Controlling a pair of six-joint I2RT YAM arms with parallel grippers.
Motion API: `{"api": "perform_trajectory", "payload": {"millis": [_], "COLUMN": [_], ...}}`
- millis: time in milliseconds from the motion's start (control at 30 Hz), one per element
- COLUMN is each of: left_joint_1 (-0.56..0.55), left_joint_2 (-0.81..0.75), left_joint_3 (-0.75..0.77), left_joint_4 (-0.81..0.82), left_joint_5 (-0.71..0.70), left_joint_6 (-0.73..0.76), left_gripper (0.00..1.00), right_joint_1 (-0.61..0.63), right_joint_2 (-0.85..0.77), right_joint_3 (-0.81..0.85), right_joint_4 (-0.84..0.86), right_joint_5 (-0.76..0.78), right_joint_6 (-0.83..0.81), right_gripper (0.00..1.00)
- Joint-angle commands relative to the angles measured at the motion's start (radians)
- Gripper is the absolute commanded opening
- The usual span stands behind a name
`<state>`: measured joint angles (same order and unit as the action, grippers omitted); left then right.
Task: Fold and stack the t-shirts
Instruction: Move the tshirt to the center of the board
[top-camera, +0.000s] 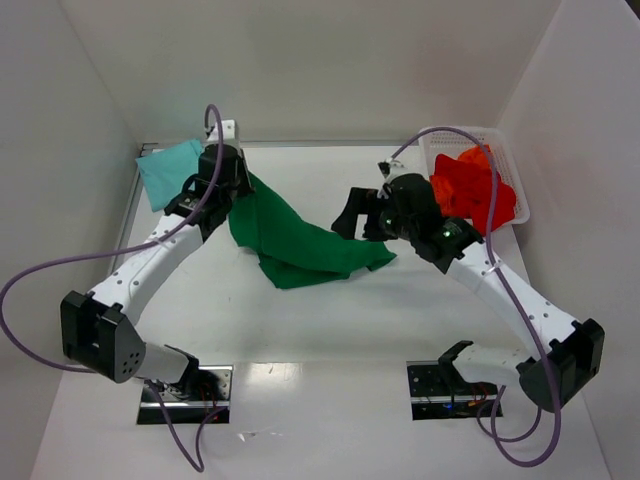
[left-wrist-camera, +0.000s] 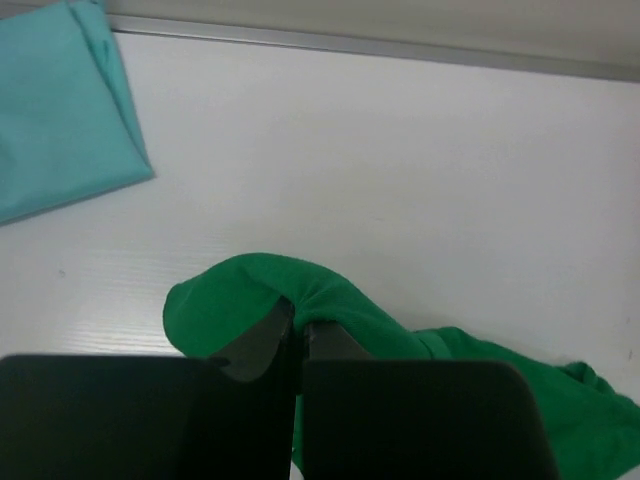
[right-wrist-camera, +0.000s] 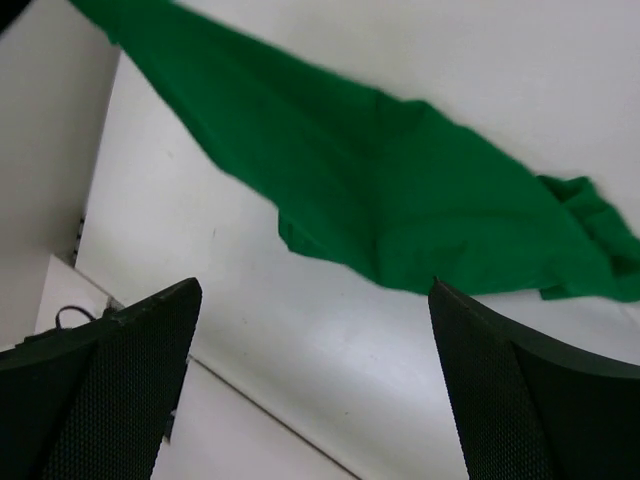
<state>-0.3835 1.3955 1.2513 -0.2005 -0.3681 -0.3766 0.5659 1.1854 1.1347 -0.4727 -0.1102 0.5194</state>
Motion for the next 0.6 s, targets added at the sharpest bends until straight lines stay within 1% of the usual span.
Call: {"api": "perform_trajectory", "payload": {"millis": [0, 200, 333, 433, 567], "left_joint_1": [0.082, 0.126, 0.166, 0.176, 0.186], "left_joint_2": [0.026, 0.065, 0.075, 0.085, 0.085], "left_joint_3": [0.073, 0.069, 0.048, 0.037, 0.017], "left_joint_4": [0.073, 0.092, 0.114, 0.125, 0.135], "left_joint_5": [-0.052, -0.021, 0.019, 0.041, 0.054], "left_joint_6": [-0.061, -0.067, -0.067, -0.077, -0.077], "left_gripper": [0.0, 0.0, 0.0, 0.0, 0.0], "right_joint_1": [0.102, 0.189, 0.301, 0.353, 0.388], "right_joint_2": [0.003, 0.046, 0.097, 0.186, 0.35], "right_joint_3": [-0.033, -0.033, -0.007, 0.014, 0.075], "right_joint_4": [0.017, 0.091, 0.116, 0.101, 0.074], "right_joint_5": [-0.011, -0.02, 0.032, 0.065, 0.182], "right_joint_6": [0.055, 0.065, 0.046, 0.027, 0.001], "right_gripper": [1.0, 1.0, 1.0, 1.0, 1.0]}}
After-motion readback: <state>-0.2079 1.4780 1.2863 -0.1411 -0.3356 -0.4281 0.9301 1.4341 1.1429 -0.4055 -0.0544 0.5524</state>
